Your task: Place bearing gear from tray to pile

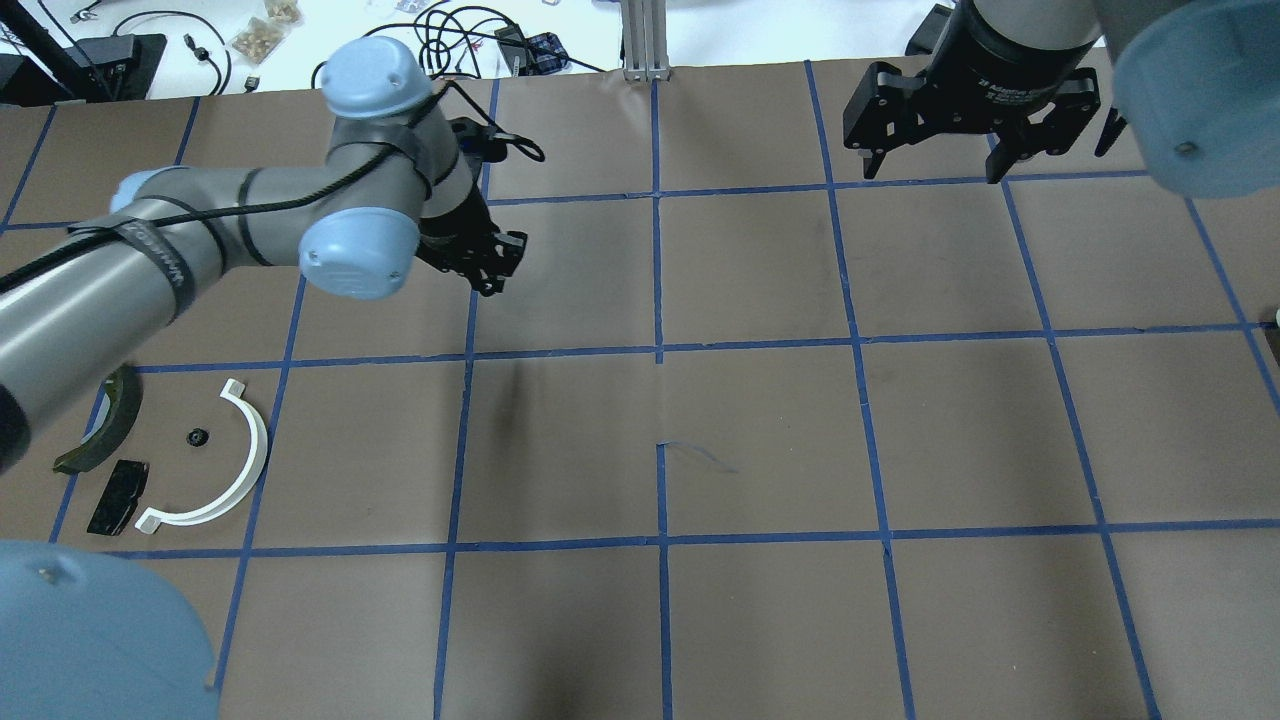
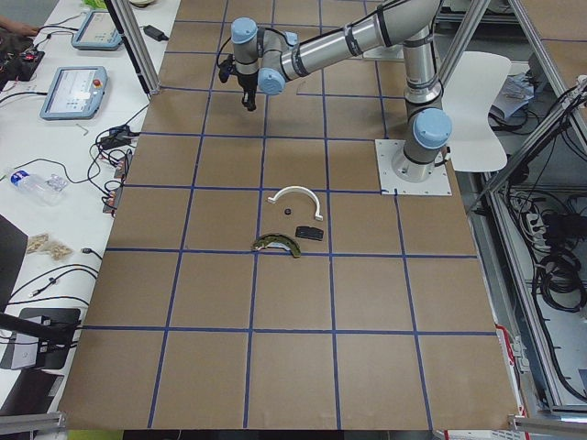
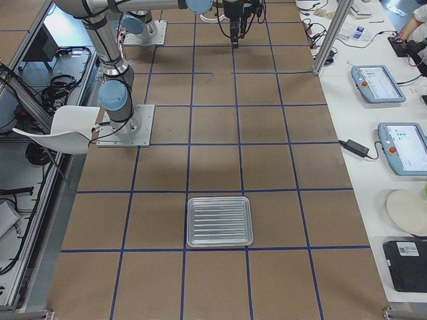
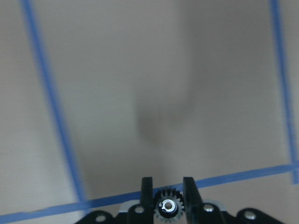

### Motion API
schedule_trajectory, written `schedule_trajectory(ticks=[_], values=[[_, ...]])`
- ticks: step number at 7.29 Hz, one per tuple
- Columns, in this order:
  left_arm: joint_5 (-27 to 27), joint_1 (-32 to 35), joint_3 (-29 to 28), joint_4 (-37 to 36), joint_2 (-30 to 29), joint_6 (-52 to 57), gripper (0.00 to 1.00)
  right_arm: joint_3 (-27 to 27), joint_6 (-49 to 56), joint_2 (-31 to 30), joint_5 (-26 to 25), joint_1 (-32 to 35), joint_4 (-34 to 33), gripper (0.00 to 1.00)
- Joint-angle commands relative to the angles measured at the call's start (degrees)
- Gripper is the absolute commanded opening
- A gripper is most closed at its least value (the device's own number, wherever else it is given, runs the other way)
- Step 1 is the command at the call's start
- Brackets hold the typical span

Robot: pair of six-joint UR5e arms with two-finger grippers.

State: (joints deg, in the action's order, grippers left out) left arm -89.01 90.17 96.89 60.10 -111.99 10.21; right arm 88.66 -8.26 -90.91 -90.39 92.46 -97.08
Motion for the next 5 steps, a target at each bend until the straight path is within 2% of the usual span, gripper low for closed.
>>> schedule_trajectory(ticks=[1, 2, 5], values=[[-2.48, -9.10, 0.23, 4.23, 3.17, 15.93, 0.00, 0.02, 0.09, -0.05, -0.05, 0.00, 0.14, 1.00], [-5.10, -14.00, 0.41, 4.24, 3.53, 19.80, 0.00, 0.02, 0.09, -0.05, -0.05, 0.00, 0.14, 1.00], [-5.30, -28.26, 1.20, 4.15, 3.98, 33.09, 0.00, 0.10, 0.09, -0.14, -0.05, 0.00, 0.23, 1.00]])
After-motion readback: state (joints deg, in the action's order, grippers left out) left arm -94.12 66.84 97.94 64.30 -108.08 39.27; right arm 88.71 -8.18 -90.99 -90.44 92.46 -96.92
